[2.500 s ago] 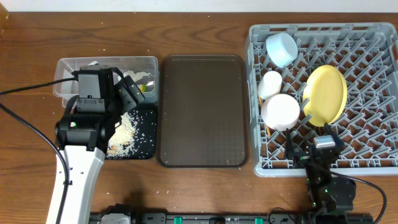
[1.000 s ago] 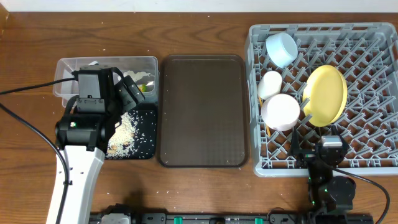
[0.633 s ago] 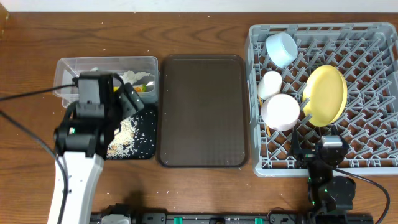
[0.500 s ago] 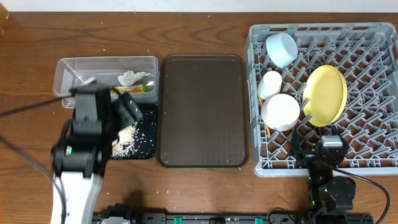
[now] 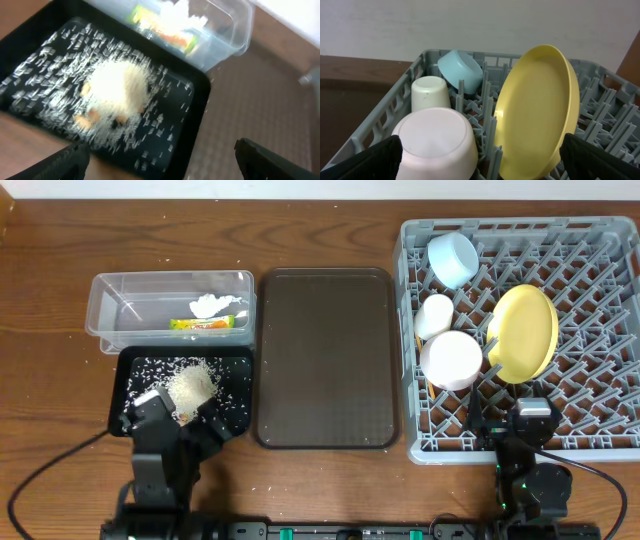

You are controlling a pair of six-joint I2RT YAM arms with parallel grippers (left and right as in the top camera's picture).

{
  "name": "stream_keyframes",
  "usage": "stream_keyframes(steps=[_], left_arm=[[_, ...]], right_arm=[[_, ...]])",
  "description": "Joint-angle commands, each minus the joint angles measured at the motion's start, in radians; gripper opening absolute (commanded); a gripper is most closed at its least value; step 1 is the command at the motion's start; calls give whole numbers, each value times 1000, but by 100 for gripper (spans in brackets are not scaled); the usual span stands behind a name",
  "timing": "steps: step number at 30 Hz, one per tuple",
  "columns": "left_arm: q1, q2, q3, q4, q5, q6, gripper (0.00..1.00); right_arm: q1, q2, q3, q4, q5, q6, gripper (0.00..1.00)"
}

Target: Sort waste into correct bins and load items into the dishwasher rack

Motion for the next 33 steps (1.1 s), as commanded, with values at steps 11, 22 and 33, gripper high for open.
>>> stream_keyframes(steps=[11,22,33], left_arm=[[2,-233,-307,552,51,31,95],[3,-303,-425,627,68,118,96],[5,-339,-472,602,76,282,95]], right_arm=[[-11,-6,-2,-3,10,17,99],[-11,-6,-2,-3,10,17,99],[-11,-6,-2,-3,10,17,99]])
